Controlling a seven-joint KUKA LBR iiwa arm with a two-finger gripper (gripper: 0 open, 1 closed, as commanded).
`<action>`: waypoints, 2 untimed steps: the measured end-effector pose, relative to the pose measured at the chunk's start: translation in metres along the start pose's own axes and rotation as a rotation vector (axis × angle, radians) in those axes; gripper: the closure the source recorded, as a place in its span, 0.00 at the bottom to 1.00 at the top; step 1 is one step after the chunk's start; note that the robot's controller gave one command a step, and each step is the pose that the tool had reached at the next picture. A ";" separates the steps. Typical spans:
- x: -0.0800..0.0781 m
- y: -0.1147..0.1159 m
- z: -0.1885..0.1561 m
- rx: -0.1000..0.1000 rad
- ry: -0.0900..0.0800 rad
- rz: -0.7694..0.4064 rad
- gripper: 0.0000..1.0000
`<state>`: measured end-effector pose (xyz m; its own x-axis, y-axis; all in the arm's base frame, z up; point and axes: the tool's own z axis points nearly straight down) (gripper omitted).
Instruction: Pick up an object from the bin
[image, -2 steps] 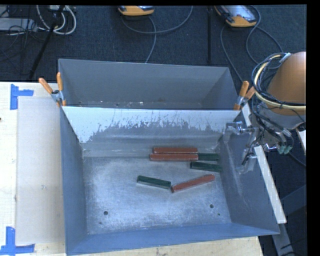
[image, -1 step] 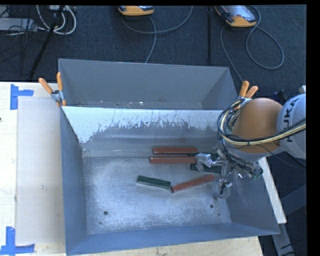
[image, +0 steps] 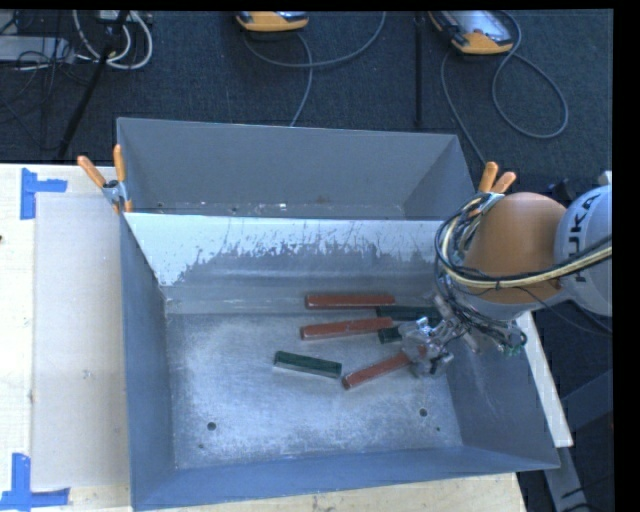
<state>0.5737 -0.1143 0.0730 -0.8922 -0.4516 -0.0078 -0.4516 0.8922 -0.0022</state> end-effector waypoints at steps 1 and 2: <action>0.004 0.001 0.004 -0.005 0.013 -0.001 0.00; -0.011 0.078 0.004 -0.007 0.008 -0.222 0.00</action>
Offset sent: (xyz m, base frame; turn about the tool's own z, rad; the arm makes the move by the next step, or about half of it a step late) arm 0.0000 0.0000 0.0000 0.0000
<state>0.5484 -0.0396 0.0693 -0.7709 -0.6370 -0.0001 -0.6370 0.7709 0.0038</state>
